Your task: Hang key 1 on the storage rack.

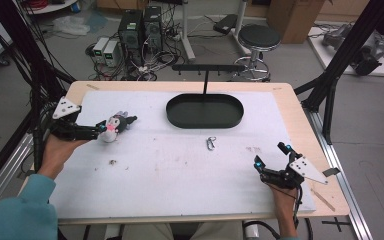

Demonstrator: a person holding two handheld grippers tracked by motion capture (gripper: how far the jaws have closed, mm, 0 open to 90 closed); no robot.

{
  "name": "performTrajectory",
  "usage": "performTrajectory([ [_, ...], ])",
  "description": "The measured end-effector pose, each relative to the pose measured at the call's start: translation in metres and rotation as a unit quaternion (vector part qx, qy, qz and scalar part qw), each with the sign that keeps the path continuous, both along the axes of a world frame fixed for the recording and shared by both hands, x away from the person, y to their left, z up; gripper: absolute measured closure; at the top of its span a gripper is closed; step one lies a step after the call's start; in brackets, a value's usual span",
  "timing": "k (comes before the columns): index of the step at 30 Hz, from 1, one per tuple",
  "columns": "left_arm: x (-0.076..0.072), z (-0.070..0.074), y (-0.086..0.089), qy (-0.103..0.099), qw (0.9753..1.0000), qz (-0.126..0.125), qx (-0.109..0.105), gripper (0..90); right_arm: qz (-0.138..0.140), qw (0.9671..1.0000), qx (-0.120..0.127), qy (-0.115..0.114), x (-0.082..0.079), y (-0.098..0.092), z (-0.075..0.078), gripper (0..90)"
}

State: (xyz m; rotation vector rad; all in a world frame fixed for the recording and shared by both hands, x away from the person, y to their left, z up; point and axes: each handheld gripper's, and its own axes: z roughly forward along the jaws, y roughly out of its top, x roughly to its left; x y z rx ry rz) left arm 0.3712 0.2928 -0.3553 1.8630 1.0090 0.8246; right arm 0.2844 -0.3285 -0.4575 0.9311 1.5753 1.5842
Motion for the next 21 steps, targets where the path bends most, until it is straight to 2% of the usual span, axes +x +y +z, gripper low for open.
performTrajectory([
  [2, 0.007, 0.001, 0.0, 0.016, 0.9998, -0.003, 0.01, 1.7, 0.0, 1.0, 0.0, 0.0, 0.0, 0.0, 0.0, 0.6],
  [4, 0.019, 0.001, 0.0, 0.04, 0.9992, 0.004, 0.004, 1.7, 0.0, 1.0, 0.0, -0.001, 0.0, 0.0, 0.0, 0.6],
  [5, 0.019, 0.001, 0.0, 0.04, 0.9992, 0.004, 0.004, 1.7, 0.0, 1.0, -0.001, -0.001, 0.0, 0.0, 0.0, 0.6],
  [11, 0.035, -0.005, 0.0, 0.085, 0.996, 0.015, 0.022, 1.7, 0.0, 1.0, 0.0, -0.001, 0.0, 0.0, 0.0, 0.6],
  [13, 0.039, -0.009, -0.003, 0.099, 0.9948, 0.013, 0.02, 1.7, 0.0, 1.0, -0.001, -0.001, 0.0, 0.0, 0.0, 0.6],
  [16, 0.042, -0.013, -0.008, 0.104, 0.9937, 0.015, 0.04, 1.7, 0.0, 1.0, -0.001, -0.001, 0.0, 0.0, 0.0, 0.6],
  [21, 0.047, -0.022, -0.017, 0.141, 0.9884, 0.006, 0.057, 1.7, 0.0, 1.0, 0.002, 0.002, 0.0, 0.0, 0.0, 0.6],
])
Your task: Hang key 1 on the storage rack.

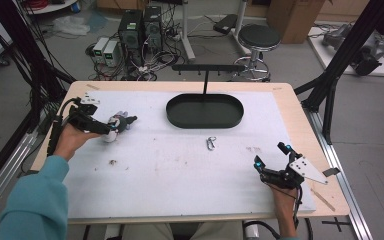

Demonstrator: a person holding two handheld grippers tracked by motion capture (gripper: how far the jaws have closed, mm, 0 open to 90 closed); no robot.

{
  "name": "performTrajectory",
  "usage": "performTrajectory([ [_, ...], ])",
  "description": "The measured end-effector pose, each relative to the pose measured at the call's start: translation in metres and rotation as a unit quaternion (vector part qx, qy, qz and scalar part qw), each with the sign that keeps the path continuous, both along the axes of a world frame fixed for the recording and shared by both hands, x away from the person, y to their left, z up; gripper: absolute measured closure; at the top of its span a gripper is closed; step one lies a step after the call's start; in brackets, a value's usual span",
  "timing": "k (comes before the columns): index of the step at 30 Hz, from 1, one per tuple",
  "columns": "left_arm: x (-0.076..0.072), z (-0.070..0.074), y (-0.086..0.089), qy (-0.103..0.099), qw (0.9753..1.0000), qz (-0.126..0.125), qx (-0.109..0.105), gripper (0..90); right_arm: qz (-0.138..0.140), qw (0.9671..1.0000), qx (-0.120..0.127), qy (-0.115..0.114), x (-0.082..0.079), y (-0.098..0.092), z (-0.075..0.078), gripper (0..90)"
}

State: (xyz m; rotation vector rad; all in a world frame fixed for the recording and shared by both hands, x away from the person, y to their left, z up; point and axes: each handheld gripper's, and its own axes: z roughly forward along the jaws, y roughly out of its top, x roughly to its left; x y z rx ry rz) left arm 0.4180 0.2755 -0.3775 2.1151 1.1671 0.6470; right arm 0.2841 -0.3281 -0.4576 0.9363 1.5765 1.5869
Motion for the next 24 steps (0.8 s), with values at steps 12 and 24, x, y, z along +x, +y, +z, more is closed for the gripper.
performTrajectory([
  [12, 0.008, -0.015, -0.008, 0.057, 0.9981, 0.014, 0.017, 1.7, 0.0, 1.0, -0.003, -0.003, 0.001, -0.001, 0.0, 0.6],
  [24, 0.013, -0.028, -0.016, 0.102, 0.994, 0.01, 0.038, 9.8, 0.0, 1.0, -0.002, -0.003, 0.0, -0.001, 0.0, 0.7],
])
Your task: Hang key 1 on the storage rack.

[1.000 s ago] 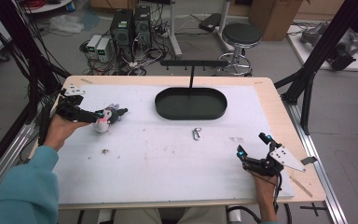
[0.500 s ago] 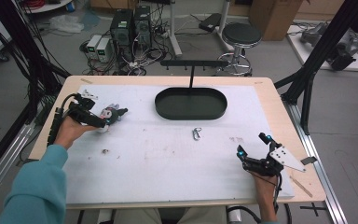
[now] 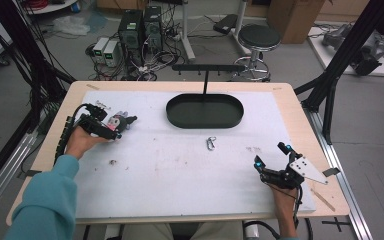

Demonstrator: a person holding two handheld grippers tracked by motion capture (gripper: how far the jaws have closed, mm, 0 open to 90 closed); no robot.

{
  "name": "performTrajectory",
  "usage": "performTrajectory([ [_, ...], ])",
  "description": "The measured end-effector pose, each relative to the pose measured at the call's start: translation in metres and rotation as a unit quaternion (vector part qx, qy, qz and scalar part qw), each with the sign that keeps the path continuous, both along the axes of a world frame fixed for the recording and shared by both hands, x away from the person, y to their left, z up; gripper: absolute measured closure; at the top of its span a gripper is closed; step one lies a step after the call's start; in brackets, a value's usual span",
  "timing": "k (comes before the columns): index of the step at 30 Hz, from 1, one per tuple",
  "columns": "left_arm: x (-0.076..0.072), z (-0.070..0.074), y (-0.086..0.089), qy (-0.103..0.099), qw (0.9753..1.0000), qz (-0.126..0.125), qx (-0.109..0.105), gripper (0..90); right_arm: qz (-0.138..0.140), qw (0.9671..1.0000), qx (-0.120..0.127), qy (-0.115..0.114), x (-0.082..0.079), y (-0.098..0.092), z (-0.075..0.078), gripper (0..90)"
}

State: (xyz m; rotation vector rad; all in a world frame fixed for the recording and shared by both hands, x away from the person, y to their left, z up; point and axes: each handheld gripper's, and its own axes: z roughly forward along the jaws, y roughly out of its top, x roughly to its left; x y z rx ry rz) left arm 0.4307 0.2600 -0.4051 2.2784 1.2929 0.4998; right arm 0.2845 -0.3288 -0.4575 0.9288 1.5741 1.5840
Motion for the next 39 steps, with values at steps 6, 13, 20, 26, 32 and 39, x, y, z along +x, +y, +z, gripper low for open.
performTrajectory([
  [6, 0.0042, -0.004, 0.0051, 0.019, 0.9996, 0.019, 0.002, 10.3, 0.0, 1.0, 0.0, 0.001, 0.0, 0.0, 0.0, 0.6],
  [13, 0.004, -0.0039, 0.0034, 0.024, 0.9995, 0.019, -0.004, 14.6, 0.001, 1.0, 0.0, 0.001, 0.0, -0.0001, 0.0, 0.6],
  [20, 0.0043, -0.0059, 0.0028, 0.041, 0.9991, 0.011, -0.006, 26.8, 0.0, 1.0, 0.0, 0.001, 0.0, -0.0001, 0.0, 0.6],
  [26, 0.0036, -0.0046, 0.0011, 0.045, 0.9989, 0.005, -0.016, 43.0, 0.0, 1.0, 0.0, 0.0, 0.0001, -0.0002, 0.0, 0.6],
  [32, 0.0038, -0.0038, 0.0026, 0.054, 0.9983, 0.015, -0.018, 49.3, 0.0, 1.0, 0.0, 0.001, 0.0, 0.0, 0.0, 0.6],
  [39, 0.0019, -0.0019, 0.0021, 0.046, 0.9989, 0.005, -0.012, 52.5, 0.001, 1.0, 0.0, 0.0, 0.0, -0.0002, 0.0, 0.6],
])
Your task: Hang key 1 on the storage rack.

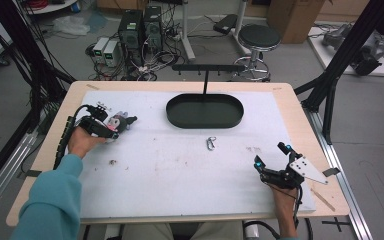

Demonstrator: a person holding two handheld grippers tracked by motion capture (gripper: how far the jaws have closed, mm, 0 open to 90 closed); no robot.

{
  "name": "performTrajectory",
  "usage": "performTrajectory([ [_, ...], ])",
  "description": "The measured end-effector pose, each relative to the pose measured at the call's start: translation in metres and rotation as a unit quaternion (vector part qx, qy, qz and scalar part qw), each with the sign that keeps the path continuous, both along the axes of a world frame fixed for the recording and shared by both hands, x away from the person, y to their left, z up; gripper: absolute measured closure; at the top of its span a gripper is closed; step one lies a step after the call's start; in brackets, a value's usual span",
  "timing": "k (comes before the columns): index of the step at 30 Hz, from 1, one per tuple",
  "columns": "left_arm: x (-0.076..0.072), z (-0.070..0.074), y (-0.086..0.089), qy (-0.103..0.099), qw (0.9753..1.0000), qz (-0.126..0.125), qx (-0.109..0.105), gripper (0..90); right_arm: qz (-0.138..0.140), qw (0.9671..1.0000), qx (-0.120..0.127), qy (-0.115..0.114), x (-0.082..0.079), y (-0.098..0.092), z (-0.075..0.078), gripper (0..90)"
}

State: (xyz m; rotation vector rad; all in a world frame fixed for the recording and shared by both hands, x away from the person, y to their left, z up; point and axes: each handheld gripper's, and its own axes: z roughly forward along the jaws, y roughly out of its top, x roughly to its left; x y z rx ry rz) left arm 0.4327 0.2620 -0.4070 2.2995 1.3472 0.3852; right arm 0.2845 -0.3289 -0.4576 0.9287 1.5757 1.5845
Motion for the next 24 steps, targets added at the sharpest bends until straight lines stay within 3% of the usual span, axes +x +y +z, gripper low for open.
performTrajectory([
  [9, -0.003, 0.006, 0.002, -0.031, 0.9993, -0.019, -0.006, 53.2, -0.001, 1.0, -0.001, -0.002, 0.0, 0.0, 0.0, 0.6],
  [12, -0.005, 0.011, 0.003, -0.045, 0.9985, -0.022, -0.019, 53.3, -0.001, 1.0, 0.0, 0.001, 0.0, 0.0, 0.0, 0.6],
  [14, -0.006, 0.014, 0.004, -0.056, 0.9977, -0.025, -0.028, 53.3, 0.0, 1.0, 0.001, 0.001, 0.0, 0.0, 0.0, 0.6],
  [15, -0.007, 0.018, 0.006, -0.066, 0.9966, -0.026, -0.042, 53.3, -0.001, 1.0, 0.0, 0.001, 0.0, 0.0, 0.0, 0.6],
  [17, -0.008, 0.02, 0.007, -0.071, 0.9961, -0.027, -0.045, 53.3, -0.001, 1.0, 0.0, 0.001, 0.0, 0.0, 0.0, 0.7],
  [24, -0.013, 0.029, 0.008, -0.108, 0.991, -0.043, -0.067, 53.3, -0.001, 1.0, 0.0, 0.001, 0.0, 0.0, 0.0, 0.6],
])
